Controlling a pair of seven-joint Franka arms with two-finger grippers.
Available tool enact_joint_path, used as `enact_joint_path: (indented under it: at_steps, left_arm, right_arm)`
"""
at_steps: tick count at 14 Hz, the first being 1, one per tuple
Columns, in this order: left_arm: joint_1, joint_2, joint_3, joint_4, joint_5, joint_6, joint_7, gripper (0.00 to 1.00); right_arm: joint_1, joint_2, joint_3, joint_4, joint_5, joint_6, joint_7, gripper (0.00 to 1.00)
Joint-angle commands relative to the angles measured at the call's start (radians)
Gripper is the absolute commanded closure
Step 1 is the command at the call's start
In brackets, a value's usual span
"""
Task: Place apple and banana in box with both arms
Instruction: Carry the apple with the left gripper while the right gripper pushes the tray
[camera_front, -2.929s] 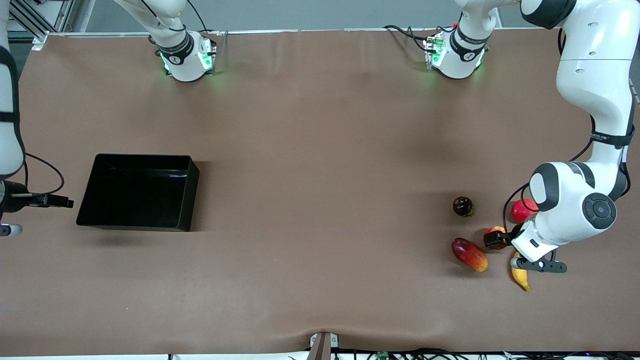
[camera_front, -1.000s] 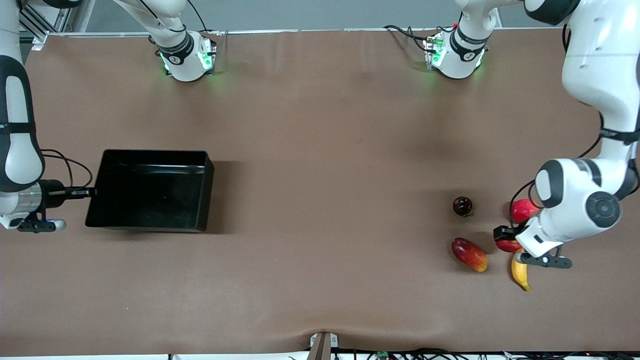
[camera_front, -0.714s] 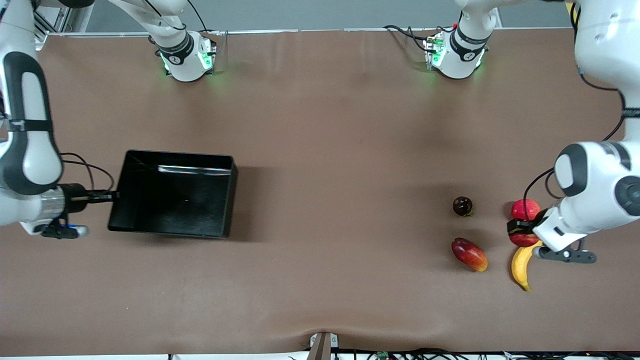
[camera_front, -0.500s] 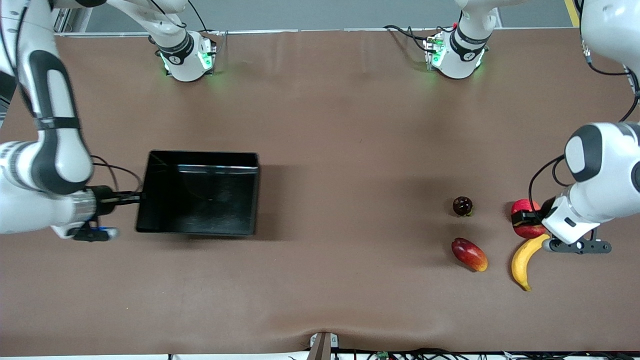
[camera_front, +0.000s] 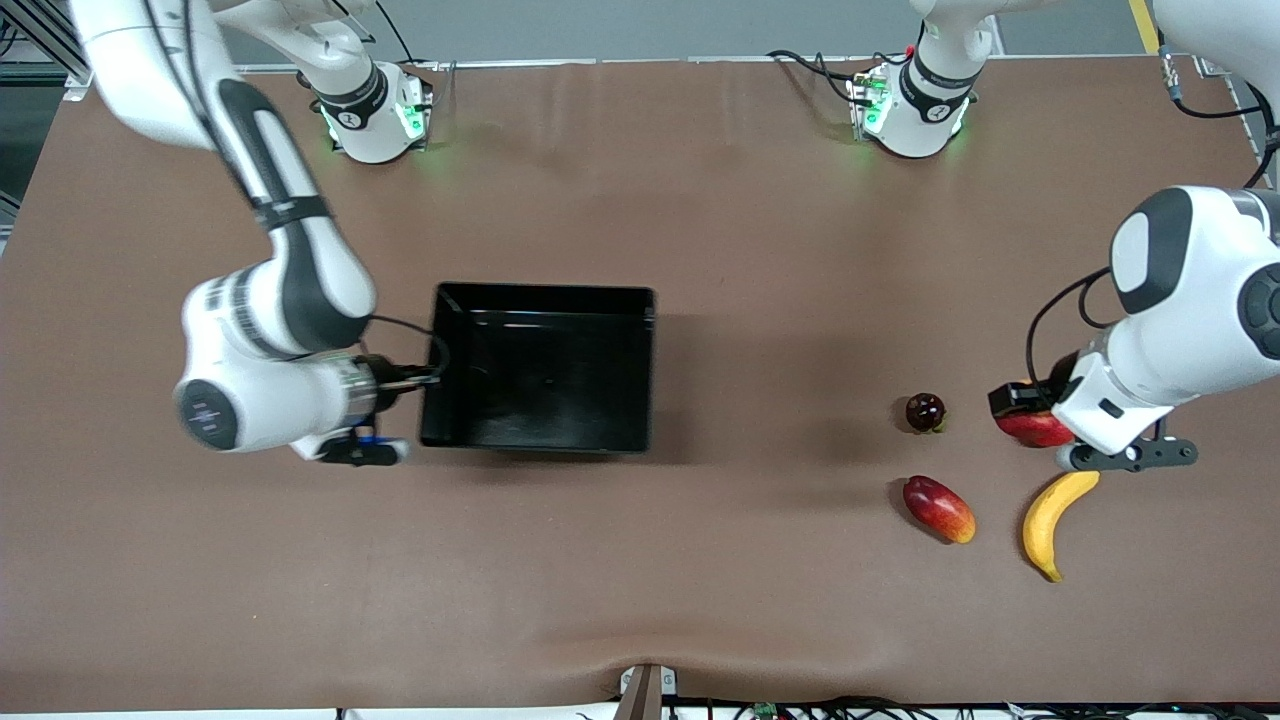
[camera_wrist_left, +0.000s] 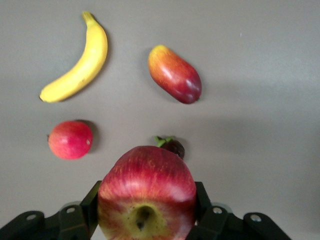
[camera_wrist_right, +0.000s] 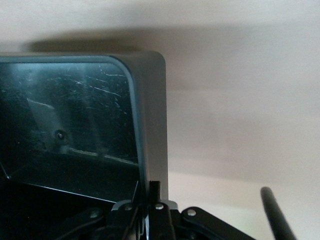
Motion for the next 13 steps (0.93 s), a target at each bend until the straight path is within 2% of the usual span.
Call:
enact_joint_path:
  at_steps: [1,4,6,9,12,13]
  left_arm:
    - [0.009,-0.038,-0.033,-0.034,-0.017,-0.033,-0.05,1.0]
    - [0.006,-0.06,-0.067,-0.074,-0.057,-0.031,-0.125,1.0]
    - [0.003,-0.063,-0.128,-0.1,-0.057,-0.014,-0.246,1.0]
    - [0.001,-0.06,-0.215,-0.183,-0.043,0.074,-0.398,1.0]
    - [-0.04,-0.051,-0.249,-0.257,-0.04,0.192,-0.49,1.0]
    - [-0.074,-0.049,-0.249,-0.281,-0.04,0.243,-0.521,1.0]
  right_arm:
    - [0.077,-0.001,-0.011,-0.012,0.048,0.069,0.075,1.0]
    - [0.171,0.038,-0.011,-0.029,0.051,0.196,0.171,1.0]
    - [0.252,0.071,-0.012,-0.029,0.049,0.279,0.266,1.0]
    - [0.295,0.102,-0.012,-0.029,0.049,0.347,0.293,1.0]
    - [0.321,0.125,-0.012,-0.027,0.049,0.41,0.293,1.0]
    - [0.311,0.124,-0.012,-0.023,0.048,0.402,0.293,0.75]
